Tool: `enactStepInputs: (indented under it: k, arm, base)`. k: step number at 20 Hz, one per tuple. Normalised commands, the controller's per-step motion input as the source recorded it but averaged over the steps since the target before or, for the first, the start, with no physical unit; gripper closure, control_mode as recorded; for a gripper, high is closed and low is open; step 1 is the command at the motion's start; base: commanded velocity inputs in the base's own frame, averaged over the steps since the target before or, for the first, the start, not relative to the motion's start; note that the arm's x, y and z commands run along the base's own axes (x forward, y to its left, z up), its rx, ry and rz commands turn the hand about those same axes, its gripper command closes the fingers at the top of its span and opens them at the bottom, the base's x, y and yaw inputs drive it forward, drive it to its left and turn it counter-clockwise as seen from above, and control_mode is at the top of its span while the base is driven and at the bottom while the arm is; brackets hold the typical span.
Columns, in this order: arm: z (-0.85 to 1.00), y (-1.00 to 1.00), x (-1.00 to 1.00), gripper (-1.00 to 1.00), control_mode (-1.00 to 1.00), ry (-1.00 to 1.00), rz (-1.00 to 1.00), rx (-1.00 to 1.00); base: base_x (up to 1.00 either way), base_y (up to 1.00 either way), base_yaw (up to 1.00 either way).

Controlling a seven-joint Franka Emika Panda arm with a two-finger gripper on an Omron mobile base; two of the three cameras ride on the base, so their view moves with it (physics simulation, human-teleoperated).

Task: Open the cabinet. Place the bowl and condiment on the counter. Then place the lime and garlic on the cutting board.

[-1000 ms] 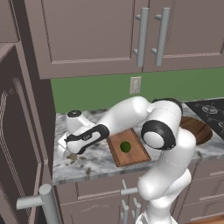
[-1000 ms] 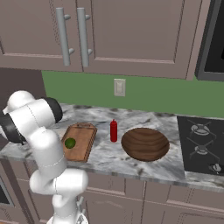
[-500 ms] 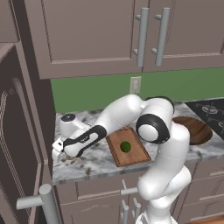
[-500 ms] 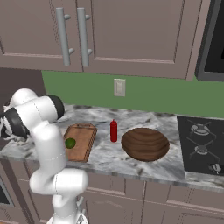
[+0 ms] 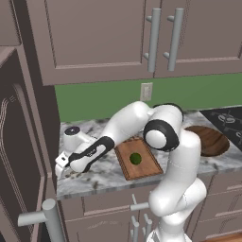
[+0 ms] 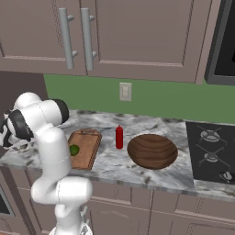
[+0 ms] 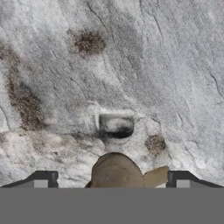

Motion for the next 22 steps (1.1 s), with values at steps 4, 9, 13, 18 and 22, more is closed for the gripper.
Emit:
enactStepInputs:
  k: [4, 9, 13, 18, 22]
  arm:
    - [-0.18, 0.18, 0.0, 1.0, -1.0, 0.0, 0.0, 0.0]
    - [-0.07, 0.2, 0.0, 1.0, -1.0, 0.02, 0.0, 0.0]
    - [0.0, 0.01, 0.0, 1.0, -1.0, 0.0, 0.01, 0.01]
    - [0.04, 0.0, -0.01, 1.0, -1.0, 0.0, 0.0, 0.02]
    - [0.15, -0.05, 0.0, 1.0, -1.0, 0.0, 0.0, 0.02]
  base:
    - [0.0, 0.0, 0.0]
    - [0.0, 0.0, 0.0]
    - [0.0, 0.0, 0.0]
    - [0.0, 0.0, 0.0]
    - [0.0, 0.0, 0.0]
